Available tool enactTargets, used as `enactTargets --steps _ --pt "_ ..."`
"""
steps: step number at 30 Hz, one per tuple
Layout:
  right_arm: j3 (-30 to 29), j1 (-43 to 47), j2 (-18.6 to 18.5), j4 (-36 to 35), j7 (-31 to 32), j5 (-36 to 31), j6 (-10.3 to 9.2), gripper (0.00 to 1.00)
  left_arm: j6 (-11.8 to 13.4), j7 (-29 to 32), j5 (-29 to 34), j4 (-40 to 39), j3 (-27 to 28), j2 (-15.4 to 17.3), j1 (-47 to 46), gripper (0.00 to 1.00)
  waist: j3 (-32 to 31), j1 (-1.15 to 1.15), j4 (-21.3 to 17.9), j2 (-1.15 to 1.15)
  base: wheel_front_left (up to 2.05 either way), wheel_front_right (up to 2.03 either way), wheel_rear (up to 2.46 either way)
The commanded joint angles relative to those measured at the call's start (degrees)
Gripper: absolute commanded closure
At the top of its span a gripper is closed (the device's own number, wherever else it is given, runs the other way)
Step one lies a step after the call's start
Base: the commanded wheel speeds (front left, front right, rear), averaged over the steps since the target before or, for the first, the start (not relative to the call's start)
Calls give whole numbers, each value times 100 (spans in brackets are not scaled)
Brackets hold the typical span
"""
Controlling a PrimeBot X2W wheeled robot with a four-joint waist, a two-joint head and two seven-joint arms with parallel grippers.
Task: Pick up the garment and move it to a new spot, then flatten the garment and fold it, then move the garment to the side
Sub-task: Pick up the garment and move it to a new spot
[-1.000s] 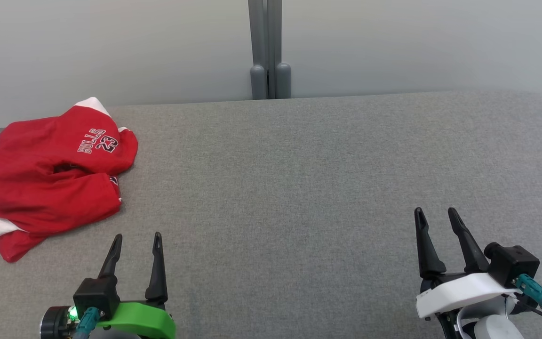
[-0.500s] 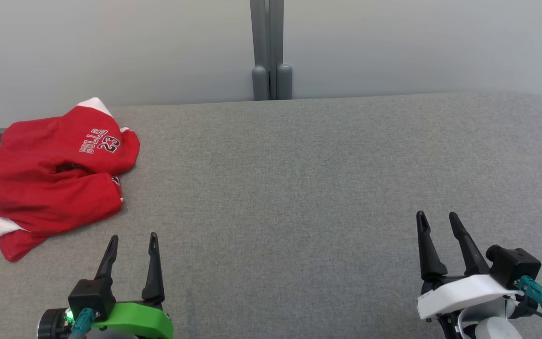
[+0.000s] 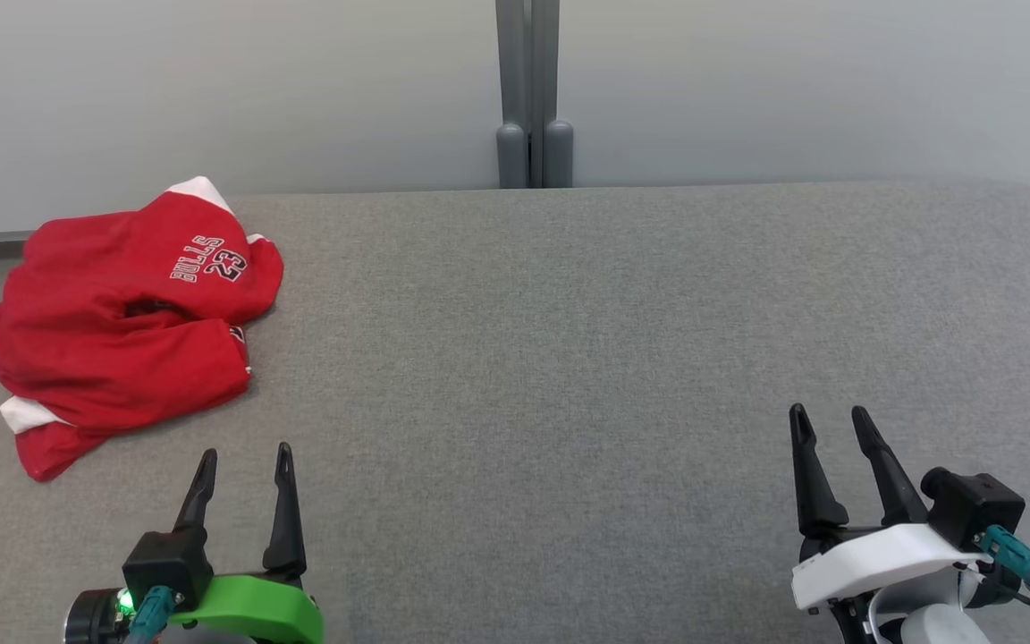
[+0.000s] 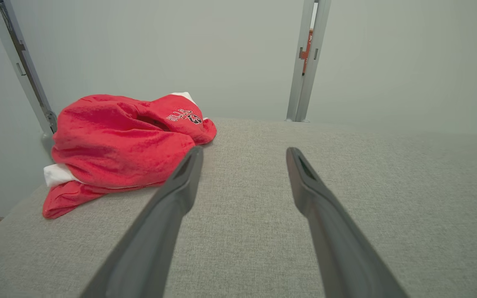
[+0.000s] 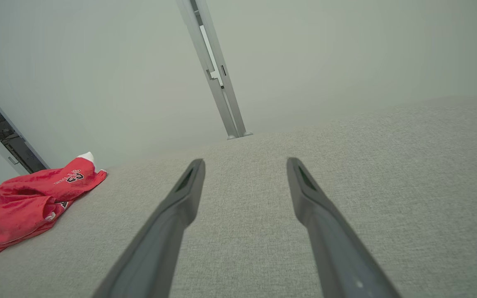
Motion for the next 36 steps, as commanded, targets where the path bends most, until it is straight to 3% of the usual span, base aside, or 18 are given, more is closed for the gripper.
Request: enactTargets --steps 1,36 --pt "-1 47 -7 20 -18 -32 2 0 24 -22 53 25 39 58 33 0 -1 0 88 0 0 0 0" --pt "153 48 7 217 -18 -237 2 0 266 -13 -46 165 320 270 113 0 32 0 2117 0 0 0 0"
